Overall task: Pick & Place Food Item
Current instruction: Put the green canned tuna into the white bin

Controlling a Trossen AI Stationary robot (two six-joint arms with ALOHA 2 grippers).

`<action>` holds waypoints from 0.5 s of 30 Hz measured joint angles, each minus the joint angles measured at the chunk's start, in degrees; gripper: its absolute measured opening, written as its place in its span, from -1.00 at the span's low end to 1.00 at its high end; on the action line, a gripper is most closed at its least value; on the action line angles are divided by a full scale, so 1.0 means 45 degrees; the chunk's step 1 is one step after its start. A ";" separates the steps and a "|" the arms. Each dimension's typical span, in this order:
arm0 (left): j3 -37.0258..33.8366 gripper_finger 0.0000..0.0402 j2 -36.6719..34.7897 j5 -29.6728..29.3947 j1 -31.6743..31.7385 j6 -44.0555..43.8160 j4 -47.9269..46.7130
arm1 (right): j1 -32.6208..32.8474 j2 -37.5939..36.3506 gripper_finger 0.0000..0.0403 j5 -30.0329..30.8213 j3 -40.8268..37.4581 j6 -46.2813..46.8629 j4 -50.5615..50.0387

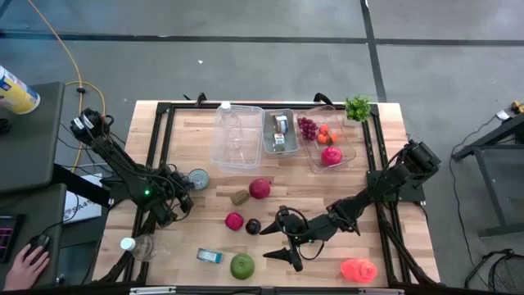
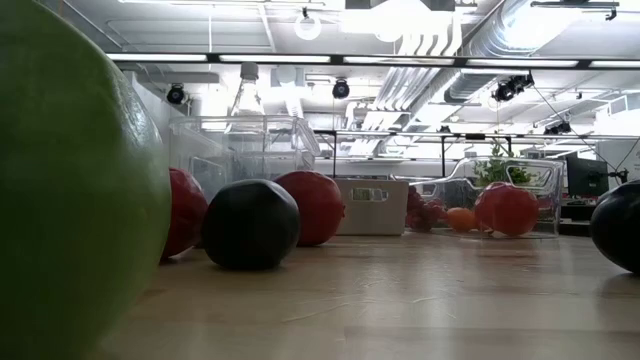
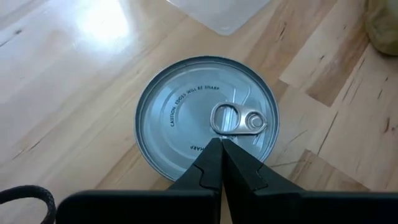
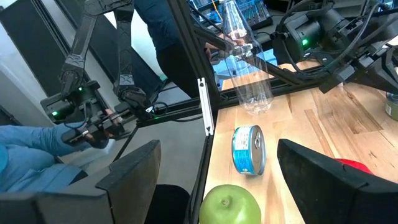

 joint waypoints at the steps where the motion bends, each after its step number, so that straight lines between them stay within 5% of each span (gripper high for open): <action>1: 0.0000 -1.00 0.0000 -0.0003 -0.0023 0.0000 0.0013 | 0.0000 0.0000 0.54 0.0002 0.0000 0.0000 0.0000; 15: 0.0000 -1.00 0.0313 -0.0142 -0.0629 0.0015 0.0720 | 0.0000 0.0000 0.54 -0.0001 0.0000 0.0000 0.0000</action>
